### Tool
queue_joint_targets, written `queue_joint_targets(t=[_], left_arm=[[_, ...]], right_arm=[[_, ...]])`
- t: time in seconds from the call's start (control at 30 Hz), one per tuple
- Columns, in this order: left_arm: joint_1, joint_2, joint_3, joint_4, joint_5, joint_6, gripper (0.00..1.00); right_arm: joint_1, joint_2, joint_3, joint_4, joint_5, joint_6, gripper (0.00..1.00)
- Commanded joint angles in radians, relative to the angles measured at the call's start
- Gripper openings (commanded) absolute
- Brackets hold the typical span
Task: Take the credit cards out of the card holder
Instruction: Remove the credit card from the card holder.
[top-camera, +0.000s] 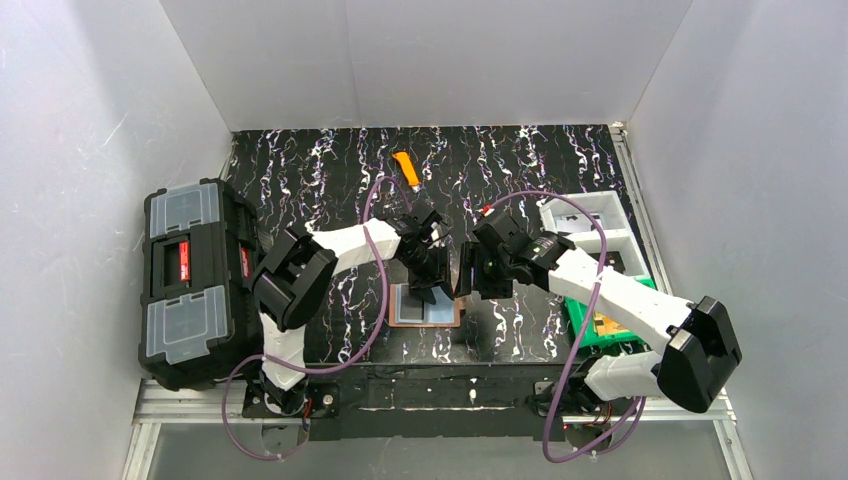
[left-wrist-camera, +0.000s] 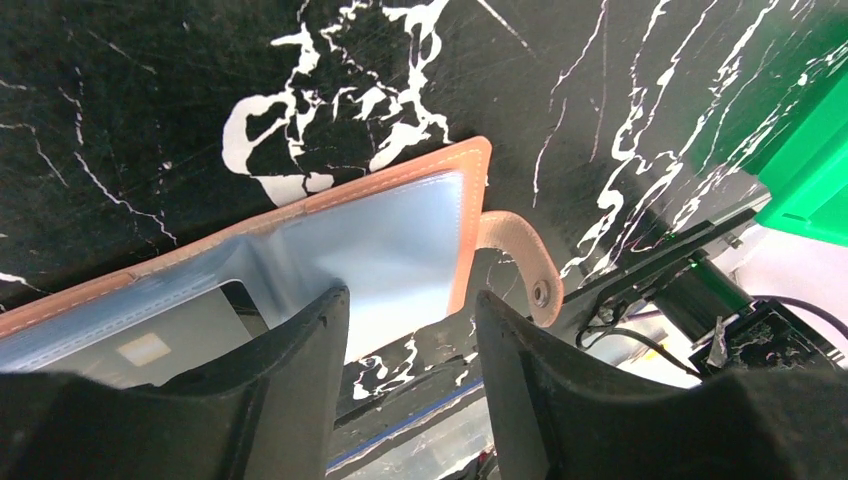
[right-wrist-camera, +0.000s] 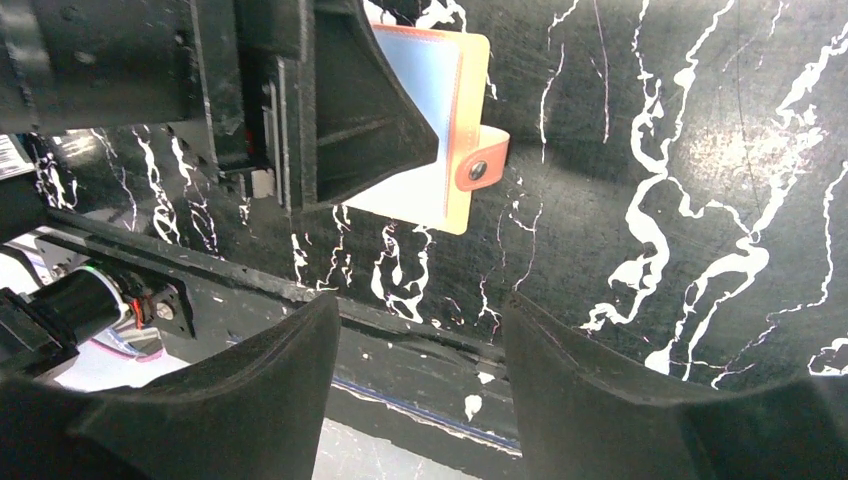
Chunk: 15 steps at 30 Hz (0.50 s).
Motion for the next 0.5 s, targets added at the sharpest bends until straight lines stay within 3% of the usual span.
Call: queue_joint_targets(t=[0.0, 0.23, 0.47], left_arm=[[-0.004, -0.033, 0.04, -0.032, -0.013, 0.008, 0.49], [0.006, -0.124, 0.074, -0.142, -0.091, 0.048, 0.51], [0.079, -0.234, 0.035, -0.241, -0.154, 0.093, 0.5]], right_arm=[[-0.004, -0.021, -0.014, 0.023, -0.011, 0.021, 0.68], [-0.005, 0.011, 0.009, 0.071, -0.105, 0.024, 0.67], [-0.005, 0.095, 0.057, 0.14, -0.202, 0.038, 0.58]])
